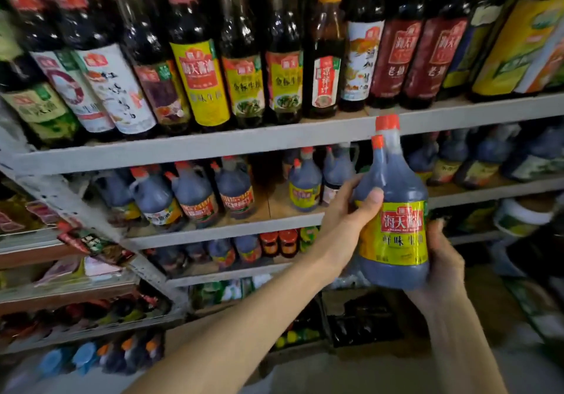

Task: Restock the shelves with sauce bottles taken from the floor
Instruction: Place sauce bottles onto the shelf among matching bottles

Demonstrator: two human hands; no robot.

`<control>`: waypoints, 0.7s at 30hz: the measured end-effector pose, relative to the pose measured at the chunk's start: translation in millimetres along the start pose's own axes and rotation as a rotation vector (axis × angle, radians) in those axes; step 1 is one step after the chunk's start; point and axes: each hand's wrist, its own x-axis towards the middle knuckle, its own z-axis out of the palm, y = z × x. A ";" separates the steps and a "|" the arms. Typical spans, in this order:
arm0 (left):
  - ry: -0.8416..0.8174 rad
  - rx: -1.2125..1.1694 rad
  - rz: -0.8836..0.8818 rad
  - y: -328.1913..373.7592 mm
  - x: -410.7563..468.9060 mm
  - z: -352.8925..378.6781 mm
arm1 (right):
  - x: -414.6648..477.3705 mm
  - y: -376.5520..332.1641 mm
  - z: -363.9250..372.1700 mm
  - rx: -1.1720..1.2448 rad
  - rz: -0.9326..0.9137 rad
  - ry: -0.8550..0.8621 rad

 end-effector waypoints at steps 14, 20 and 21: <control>-0.250 0.020 0.161 -214.1 52.6 -31.5 | 54.4 150.1 -156.3 -0.018 -0.387 -0.027; -0.342 0.045 0.267 -268.7 59.9 -71.0 | 66.7 214.9 -181.7 0.051 -0.520 0.009; -0.354 0.047 0.275 -272.5 62.2 -76.5 | 67.7 220.7 -181.7 0.067 -0.540 0.021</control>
